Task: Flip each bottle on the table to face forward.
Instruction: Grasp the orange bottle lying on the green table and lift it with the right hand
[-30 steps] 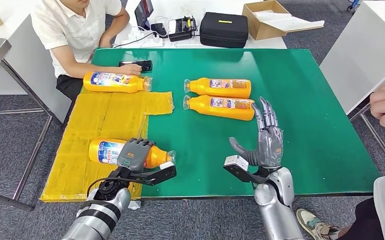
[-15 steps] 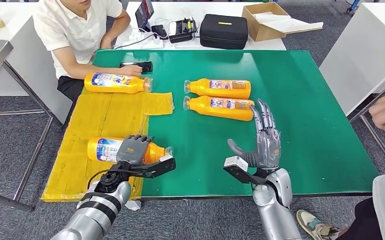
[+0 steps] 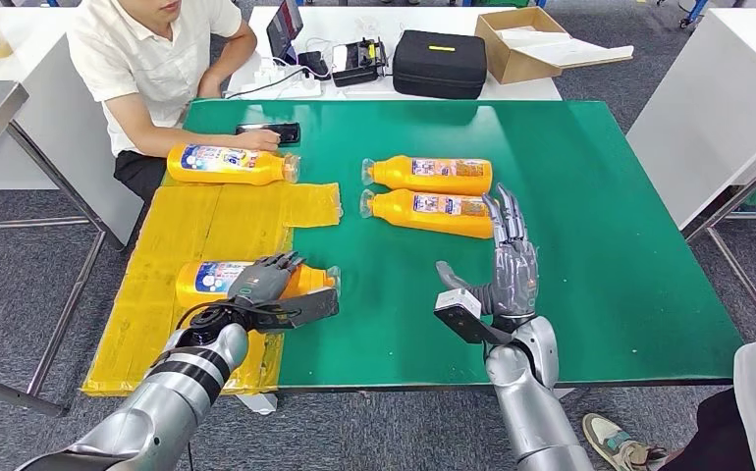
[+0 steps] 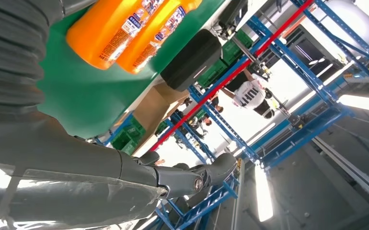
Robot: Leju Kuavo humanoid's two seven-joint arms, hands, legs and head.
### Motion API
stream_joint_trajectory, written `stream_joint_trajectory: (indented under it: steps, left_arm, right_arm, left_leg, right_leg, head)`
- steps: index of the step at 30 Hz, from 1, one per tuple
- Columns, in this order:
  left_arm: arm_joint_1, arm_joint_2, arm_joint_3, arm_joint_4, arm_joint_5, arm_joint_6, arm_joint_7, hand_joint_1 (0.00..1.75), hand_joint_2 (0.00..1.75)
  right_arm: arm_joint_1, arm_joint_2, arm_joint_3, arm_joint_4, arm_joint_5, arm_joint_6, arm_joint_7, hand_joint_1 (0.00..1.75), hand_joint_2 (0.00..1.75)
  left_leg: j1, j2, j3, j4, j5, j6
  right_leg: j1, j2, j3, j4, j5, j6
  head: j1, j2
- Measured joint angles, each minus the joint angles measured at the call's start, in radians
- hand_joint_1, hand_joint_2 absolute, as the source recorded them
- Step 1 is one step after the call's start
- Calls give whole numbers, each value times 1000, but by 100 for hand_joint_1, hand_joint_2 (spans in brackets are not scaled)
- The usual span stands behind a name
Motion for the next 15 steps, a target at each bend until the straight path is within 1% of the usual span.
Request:
stream_joint_trajectory:
  steps: [2,7,15]
  left_arm:
    - [-4,1,2,6,9,0,-11,0,175]
    - [-6,3,9,9,53,11,-71,0,175]
    - [-6,3,10,9,62,13,-82,0,175]
  right_arm:
    - [-2,0,1,6,0,0,0,0,175]
    - [-2,-2,7,20,-2,-6,0,0,175]
    - [-2,-7,16,31,-2,-11,0,0,175]
  left_leg:
    - [0,0,0,0,0,0]
    - [0,0,0,0,0,0]
    - [0,-1,0,0,0,0]
  right_leg:
    - [0,0,0,0,0,0]
    - [0,-1,0,0,0,0]
    - [0,-2,0,0,0,0]
  head:
    - [0,0]
    - [0,0]
    - [0,0]
